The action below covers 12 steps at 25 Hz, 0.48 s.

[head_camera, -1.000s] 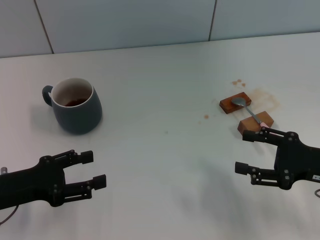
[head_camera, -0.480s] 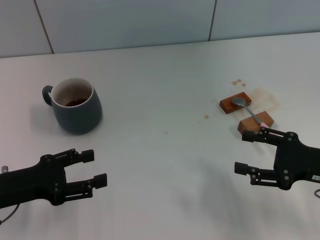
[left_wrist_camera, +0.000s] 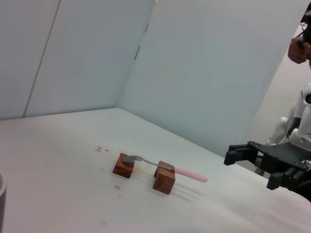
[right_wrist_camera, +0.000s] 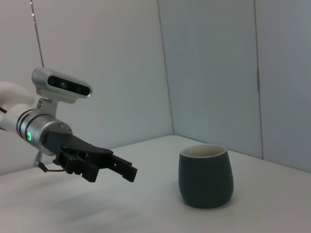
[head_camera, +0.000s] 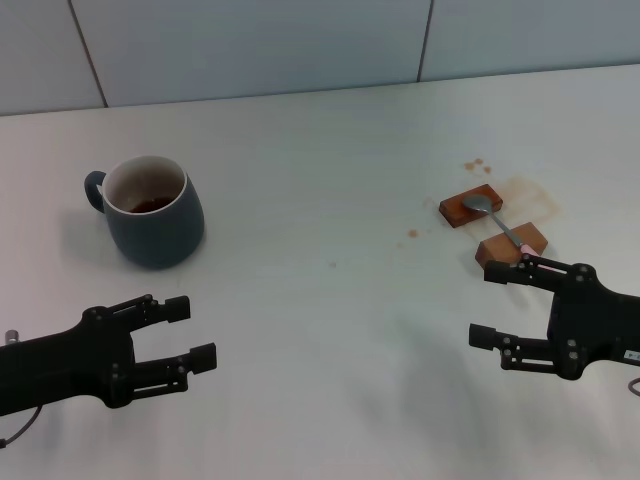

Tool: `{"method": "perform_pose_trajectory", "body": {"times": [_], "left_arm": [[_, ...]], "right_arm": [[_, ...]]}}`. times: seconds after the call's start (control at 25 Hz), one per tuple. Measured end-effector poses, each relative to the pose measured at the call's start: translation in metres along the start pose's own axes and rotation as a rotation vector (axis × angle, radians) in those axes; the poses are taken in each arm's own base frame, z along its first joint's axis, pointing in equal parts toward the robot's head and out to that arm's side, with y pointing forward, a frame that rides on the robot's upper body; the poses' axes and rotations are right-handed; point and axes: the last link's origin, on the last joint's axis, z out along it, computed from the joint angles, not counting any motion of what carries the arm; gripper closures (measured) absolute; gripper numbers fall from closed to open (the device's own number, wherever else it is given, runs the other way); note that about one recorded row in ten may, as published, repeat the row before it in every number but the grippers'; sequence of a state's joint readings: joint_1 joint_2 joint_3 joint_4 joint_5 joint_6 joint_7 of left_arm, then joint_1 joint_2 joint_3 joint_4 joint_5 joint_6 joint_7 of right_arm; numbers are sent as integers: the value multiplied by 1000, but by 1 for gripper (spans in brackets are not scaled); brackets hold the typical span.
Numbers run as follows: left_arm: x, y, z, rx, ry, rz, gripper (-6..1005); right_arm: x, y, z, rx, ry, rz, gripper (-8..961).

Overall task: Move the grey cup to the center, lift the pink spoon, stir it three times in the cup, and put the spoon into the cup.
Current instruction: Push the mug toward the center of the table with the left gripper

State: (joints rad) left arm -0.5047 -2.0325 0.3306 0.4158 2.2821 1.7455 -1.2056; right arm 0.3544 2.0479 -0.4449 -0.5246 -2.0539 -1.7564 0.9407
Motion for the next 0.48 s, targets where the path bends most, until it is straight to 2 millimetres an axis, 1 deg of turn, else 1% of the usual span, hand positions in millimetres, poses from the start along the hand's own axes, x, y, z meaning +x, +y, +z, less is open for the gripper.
{"method": "perform_pose_trajectory", "body": {"times": [0.48], "left_arm": [[0,0,2,2,4,8,194]], "right_arm": [[0,0,0,1,0,1,153]]}}
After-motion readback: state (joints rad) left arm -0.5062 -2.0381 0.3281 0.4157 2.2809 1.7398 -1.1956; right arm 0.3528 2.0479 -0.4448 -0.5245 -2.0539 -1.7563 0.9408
